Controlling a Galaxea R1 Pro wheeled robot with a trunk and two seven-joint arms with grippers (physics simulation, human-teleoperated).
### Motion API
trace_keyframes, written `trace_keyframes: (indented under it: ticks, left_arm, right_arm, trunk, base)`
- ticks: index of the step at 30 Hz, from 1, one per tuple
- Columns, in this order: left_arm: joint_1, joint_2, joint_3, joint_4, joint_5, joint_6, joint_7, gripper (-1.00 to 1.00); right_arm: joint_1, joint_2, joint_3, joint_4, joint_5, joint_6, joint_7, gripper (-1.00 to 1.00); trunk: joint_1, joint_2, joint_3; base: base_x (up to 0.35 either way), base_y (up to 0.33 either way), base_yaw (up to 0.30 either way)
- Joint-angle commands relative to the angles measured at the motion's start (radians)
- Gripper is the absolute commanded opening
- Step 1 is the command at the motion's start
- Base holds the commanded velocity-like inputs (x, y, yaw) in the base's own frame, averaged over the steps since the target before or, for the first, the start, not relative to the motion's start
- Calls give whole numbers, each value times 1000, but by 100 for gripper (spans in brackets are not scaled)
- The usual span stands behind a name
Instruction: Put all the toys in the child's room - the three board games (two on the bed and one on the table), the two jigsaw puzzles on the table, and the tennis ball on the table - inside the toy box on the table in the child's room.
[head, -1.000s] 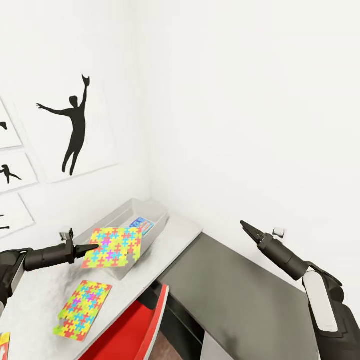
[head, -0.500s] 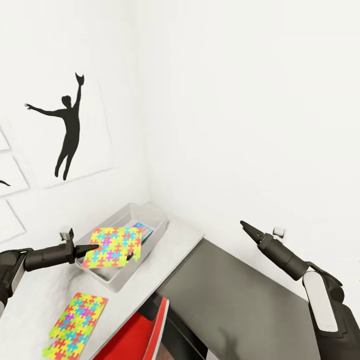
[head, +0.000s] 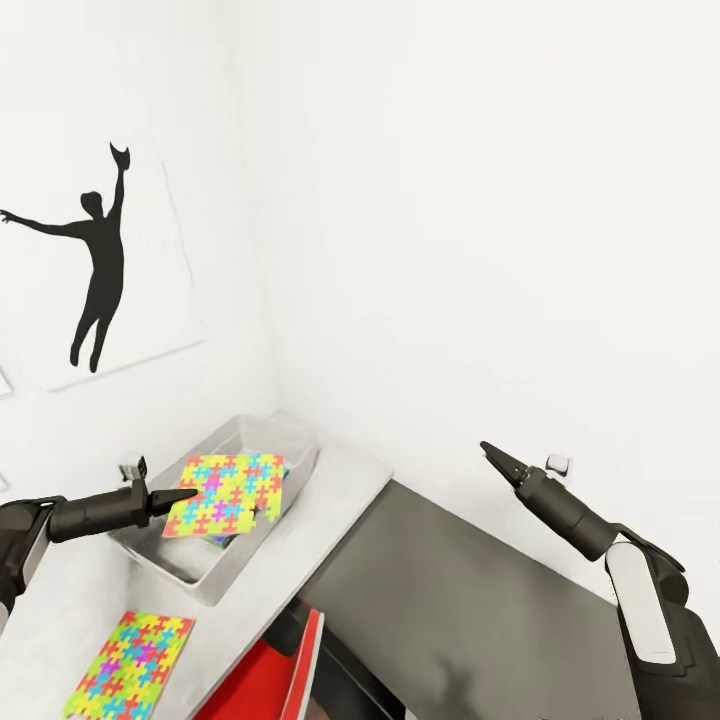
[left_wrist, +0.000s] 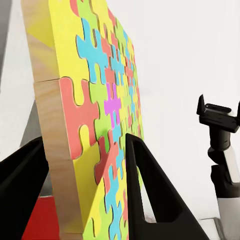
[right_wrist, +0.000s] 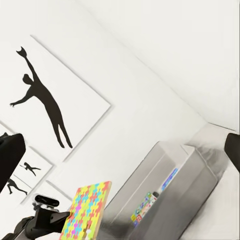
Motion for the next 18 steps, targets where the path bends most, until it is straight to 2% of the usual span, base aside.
trace_keyframes:
  ticks: [1, 6, 18]
  left_arm:
    - [0, 0, 1, 0, -3, 11, -5, -100]
    - [0, 0, 1, 0, -2, 11, -5, -100]
    - [1, 0, 1, 0, -1, 11, -5, -100]
  right_arm:
    - [-1, 0, -1, 0, -3, 6, 1, 100]
    - [-1, 0, -1, 0, -3, 5, 0, 100]
    - [-1, 0, -1, 0, -3, 5, 0, 100]
  trunk:
    - [1, -2, -1]
    - [1, -2, 0]
    - [1, -2, 1]
  base:
    - [4, 2, -228]
    - [1, 1, -101]
    - [35, 49, -5]
